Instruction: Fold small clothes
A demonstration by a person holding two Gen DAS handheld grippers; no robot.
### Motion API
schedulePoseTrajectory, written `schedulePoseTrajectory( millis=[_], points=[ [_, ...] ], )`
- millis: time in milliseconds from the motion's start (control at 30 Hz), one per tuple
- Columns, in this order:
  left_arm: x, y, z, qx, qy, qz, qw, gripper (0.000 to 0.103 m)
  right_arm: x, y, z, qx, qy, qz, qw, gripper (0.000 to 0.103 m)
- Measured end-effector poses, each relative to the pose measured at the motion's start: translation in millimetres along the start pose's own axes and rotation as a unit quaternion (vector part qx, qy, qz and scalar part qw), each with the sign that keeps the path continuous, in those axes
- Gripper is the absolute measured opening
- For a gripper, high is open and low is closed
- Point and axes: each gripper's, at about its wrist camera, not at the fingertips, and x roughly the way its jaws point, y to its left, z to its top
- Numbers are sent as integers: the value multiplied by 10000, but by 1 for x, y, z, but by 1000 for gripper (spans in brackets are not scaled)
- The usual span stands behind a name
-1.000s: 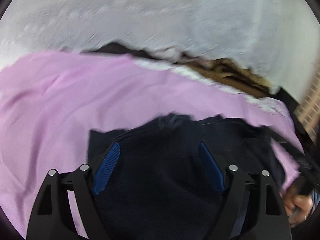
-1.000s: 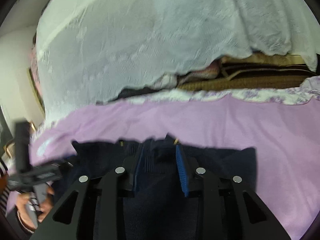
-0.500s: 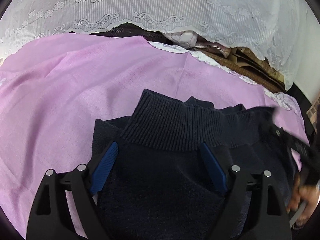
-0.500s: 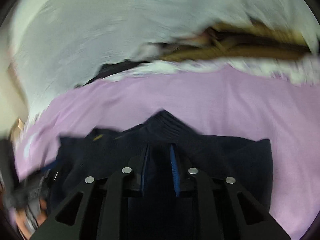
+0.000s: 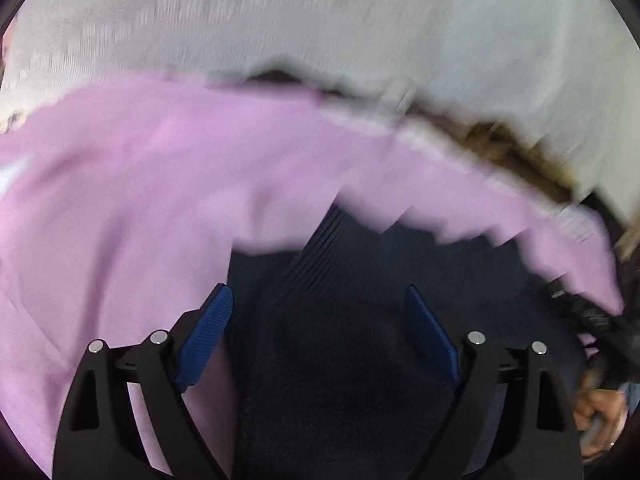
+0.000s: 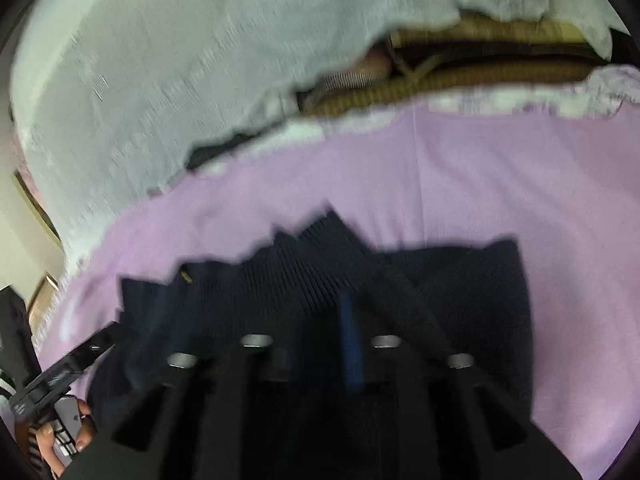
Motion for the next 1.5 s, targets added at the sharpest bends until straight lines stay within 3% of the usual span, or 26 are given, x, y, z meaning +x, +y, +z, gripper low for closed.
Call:
schedulePoseTrajectory(
  millis=[33,167,367,567,800,867,933,1400,1500],
  points=[
    [7,2,1,-55,158,30,9999,88,0,0,0,13,9,9,10000,25],
    [3,-1,-1,-16,65,74,10000,89,-4,2,-1,-53,-93,-9,9999,27],
    [-4,5,-6,-100,-104,-29,9999,89,-25,14,-5,-242,-645,-103,9976,35],
    [-12,0,-6,0,-281,60,9996,89,-52,52,-23,-974,-962,-42,9906,38],
    [-17,-5,-7,101,-393,185,9990,89,-63,97,-56,-1923,-799,-153,9780,44],
    [-18,-6,-7,115,-404,202,9989,89,-47,105,-62,-2148,-312,-391,9754,57],
    [-18,-6,-7,127,-406,224,9988,89,-34,104,-62,-2120,29,-435,9763,59],
    [-36,-18,-14,439,-757,440,9952,89,-35,99,-61,-1980,67,-274,9798,65],
    [-48,-24,-22,538,-853,387,9942,89,-45,97,-60,-1914,-164,-179,9812,68]
  ],
)
